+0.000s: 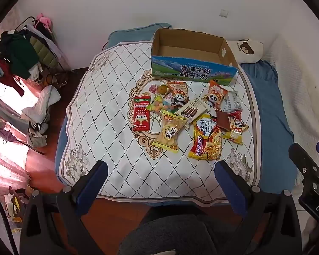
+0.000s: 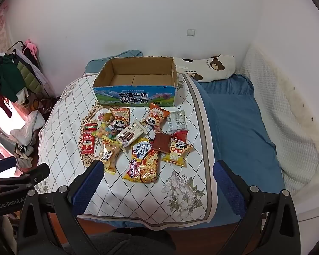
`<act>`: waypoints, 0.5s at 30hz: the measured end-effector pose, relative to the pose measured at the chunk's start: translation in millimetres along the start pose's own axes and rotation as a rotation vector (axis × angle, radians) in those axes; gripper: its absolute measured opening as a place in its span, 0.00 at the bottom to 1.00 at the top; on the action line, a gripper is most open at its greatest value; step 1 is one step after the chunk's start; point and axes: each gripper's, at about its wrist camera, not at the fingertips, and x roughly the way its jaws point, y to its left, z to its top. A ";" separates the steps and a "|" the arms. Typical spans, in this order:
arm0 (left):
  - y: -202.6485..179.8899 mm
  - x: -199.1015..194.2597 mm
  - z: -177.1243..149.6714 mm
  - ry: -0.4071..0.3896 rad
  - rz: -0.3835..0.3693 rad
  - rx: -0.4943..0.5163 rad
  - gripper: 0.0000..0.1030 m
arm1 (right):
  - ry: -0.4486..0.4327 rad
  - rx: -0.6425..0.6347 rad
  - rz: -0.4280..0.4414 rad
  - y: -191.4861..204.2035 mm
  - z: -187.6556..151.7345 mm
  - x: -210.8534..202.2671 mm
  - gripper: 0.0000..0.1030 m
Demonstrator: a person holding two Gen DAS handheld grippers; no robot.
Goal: Organize snacks
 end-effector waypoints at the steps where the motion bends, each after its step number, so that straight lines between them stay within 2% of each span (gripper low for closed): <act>1: -0.1 0.5 0.4 0.011 0.000 0.001 1.00 | 0.011 0.002 -0.007 0.2 0.8 0.5 1.00; 15: 2.0 -4.8 -1.7 0.001 0.004 -0.002 1.00 | 0.010 0.009 0.006 -3.2 -0.2 0.0 1.00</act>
